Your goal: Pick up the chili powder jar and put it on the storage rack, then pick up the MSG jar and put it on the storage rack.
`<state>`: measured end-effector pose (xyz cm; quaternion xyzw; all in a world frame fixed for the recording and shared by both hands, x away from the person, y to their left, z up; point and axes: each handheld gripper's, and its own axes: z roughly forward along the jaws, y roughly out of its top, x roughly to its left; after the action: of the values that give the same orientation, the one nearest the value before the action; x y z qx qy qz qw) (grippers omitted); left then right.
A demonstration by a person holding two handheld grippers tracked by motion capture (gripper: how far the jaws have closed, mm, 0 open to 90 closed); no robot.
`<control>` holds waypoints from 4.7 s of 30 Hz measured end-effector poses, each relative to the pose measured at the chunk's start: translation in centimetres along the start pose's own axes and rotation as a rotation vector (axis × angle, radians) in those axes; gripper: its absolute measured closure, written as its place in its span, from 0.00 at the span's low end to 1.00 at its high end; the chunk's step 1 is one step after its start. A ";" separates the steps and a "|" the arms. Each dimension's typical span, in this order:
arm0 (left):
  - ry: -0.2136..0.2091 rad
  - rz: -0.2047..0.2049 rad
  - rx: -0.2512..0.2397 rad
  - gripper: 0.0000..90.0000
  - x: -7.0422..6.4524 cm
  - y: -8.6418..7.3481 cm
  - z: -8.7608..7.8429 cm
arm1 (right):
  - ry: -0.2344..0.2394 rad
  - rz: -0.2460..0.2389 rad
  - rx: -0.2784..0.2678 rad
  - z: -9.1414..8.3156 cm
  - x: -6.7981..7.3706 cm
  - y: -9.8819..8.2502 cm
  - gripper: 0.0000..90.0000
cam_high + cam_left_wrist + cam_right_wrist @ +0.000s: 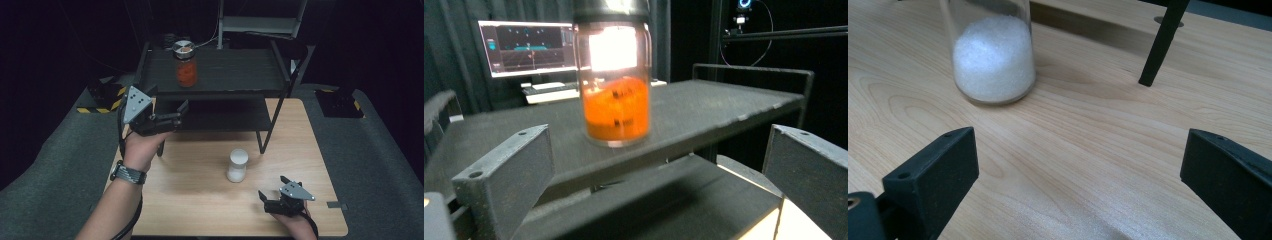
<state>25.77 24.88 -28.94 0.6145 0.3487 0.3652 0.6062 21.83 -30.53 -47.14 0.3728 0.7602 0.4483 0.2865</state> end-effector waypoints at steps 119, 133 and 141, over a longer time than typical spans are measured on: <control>-0.079 0.066 0.400 0.00 -2.6 -19.7 -7.1 | -0.052 -0.028 -0.049 -1.2 1.5 0.0 0.01; -0.086 0.063 0.403 0.00 -2.6 -19.6 -7.0 | -0.038 -0.012 -0.101 -2.2 1.4 0.7 0.01; -0.091 0.074 0.399 0.00 -2.9 -19.7 -7.0 | -0.016 -0.020 -0.117 -2.4 1.3 1.7 0.01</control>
<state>18.57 26.24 -48.69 0.7506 0.3636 0.2829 0.4737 19.77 -30.04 -44.74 0.3513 0.7341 0.4863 0.3182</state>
